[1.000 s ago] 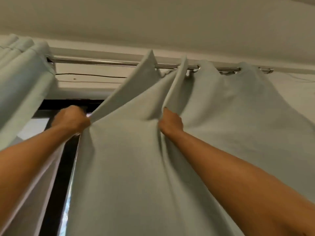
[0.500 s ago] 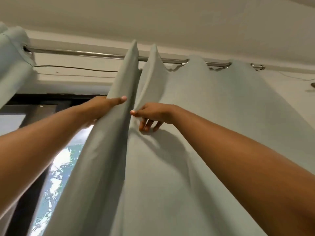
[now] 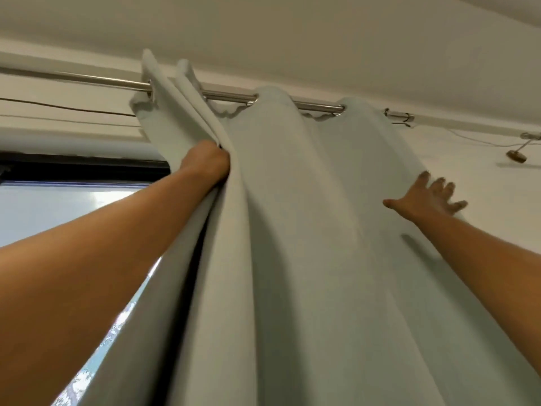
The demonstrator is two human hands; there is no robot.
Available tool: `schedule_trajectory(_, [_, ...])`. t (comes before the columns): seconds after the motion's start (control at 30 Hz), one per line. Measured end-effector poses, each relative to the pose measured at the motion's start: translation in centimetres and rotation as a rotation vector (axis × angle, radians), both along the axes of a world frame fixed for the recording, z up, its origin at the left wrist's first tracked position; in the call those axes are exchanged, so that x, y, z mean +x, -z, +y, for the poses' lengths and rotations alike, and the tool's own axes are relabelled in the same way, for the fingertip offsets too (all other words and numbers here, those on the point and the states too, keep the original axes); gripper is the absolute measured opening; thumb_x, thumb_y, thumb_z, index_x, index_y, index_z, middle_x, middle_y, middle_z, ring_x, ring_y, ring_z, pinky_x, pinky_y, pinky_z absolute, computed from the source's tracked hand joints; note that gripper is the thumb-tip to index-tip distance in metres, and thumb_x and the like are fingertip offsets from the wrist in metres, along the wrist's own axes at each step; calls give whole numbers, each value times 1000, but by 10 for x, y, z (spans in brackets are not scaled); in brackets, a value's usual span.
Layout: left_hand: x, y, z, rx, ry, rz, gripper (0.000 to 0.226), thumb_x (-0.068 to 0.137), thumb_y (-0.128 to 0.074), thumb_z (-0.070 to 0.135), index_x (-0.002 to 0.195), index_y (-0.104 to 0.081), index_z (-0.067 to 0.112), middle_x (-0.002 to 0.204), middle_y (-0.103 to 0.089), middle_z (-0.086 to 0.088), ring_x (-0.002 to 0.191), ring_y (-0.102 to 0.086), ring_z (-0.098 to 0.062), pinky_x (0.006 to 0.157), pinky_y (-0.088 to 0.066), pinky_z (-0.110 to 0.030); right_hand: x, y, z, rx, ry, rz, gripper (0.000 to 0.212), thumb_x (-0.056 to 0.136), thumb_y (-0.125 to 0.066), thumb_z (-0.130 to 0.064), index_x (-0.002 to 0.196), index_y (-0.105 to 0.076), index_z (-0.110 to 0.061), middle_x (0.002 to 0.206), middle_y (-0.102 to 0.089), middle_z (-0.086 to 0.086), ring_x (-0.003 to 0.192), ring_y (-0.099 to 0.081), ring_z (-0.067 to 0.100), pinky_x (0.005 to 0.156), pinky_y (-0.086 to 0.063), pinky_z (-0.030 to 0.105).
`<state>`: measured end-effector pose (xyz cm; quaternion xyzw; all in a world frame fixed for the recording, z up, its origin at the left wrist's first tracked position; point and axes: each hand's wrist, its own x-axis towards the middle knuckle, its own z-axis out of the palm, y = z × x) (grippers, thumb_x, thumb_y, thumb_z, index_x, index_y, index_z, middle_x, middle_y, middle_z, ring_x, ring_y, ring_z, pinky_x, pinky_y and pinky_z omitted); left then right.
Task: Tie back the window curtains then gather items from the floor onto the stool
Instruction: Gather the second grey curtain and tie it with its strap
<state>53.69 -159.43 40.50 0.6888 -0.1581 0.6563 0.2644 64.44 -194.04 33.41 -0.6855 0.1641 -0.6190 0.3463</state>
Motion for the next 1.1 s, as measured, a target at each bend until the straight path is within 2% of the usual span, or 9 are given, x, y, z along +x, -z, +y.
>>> schedule_trajectory(0.13, [5, -7, -77, 82, 76, 38, 31, 97, -38, 5, 118, -58, -7, 125, -57, -26, 113, -56, -39, 86, -47, -31, 33, -8, -64, 181, -316, 31, 126, 67, -71, -62, 148, 16, -19, 156, 6, 21, 142, 3, 42, 113, -7, 60])
schedule_trajectory(0.23, [15, 0, -114, 174, 101, 138, 22, 94, -38, 0, 90, -60, -1, 93, -59, -23, 87, -62, -35, 55, -52, -29, 50, -18, -75, 172, -590, -22, 125, 72, -77, -43, 147, 21, -18, 157, 1, 16, 142, -10, 39, 114, -16, 53])
schedule_trajectory(0.3, [25, 2, -112, 156, 177, 212, 19, 97, -38, 6, 96, -57, 4, 89, -54, -14, 84, -59, -30, 39, -46, -32, 56, -24, -73, 144, -594, -10, 120, 75, -79, -26, 149, 14, -16, 155, -10, 19, 139, -21, 40, 113, -23, 51])
schedule_trajectory(0.43, [36, 3, -68, 78, 208, 235, 29, 98, -42, 19, 120, -56, 6, 116, -55, -17, 103, -57, -35, 53, -51, -37, 51, -32, -55, -91, -271, -3, 64, 80, -64, -10, 138, -36, -6, 131, -49, 25, 118, -48, 41, 97, -43, 43])
schedule_trajectory(0.6, [14, 6, -5, -4, 264, 194, 25, 96, -46, 15, 119, -52, 6, 114, -56, -21, 100, -59, -34, 77, -56, -47, -8, -56, 22, -183, -307, -269, 43, 94, -45, -27, 135, -45, -12, 137, -48, 18, 122, -47, 37, 100, -37, 40])
schedule_trajectory(0.7, [-7, 1, 26, 5, 242, 195, 29, 96, -46, 15, 123, -50, 5, 114, -56, -20, 97, -58, -33, 66, -53, -39, -52, -82, 106, -388, -395, -291, 43, 91, -49, -25, 128, -50, -2, 132, -49, 23, 121, -47, 37, 99, -39, 39])
schedule_trajectory(0.83, [-39, -4, 74, -94, 224, 188, 28, 90, -44, 2, 115, -56, -2, 101, -59, -26, 70, -57, -30, 60, -50, -41, -107, -98, 250, -724, -601, -290, 49, 80, -48, -27, 118, -56, 1, 126, -55, 23, 116, -51, 35, 89, -40, 31])
schedule_trajectory(1.0, [-71, 1, 136, -187, 152, 153, 25, 92, -43, 4, 104, -61, -8, 97, -61, -30, 75, -62, -36, 55, -50, -36, -135, -88, 373, -829, -794, -256, 33, 86, -50, -3, 117, -59, 1, 124, -57, 23, 115, -53, 34, 89, -41, 30])
schedule_trajectory(1.1, [-108, 2, 192, -110, 71, 115, 20, 94, -47, 10, 92, -61, -2, 82, -60, -21, 66, -58, -28, 51, -46, -30, -172, -79, 426, -797, -1060, -404, 28, 79, -49, 5, 100, -66, -2, 106, -65, 23, 103, -59, 36, 95, -47, 40])
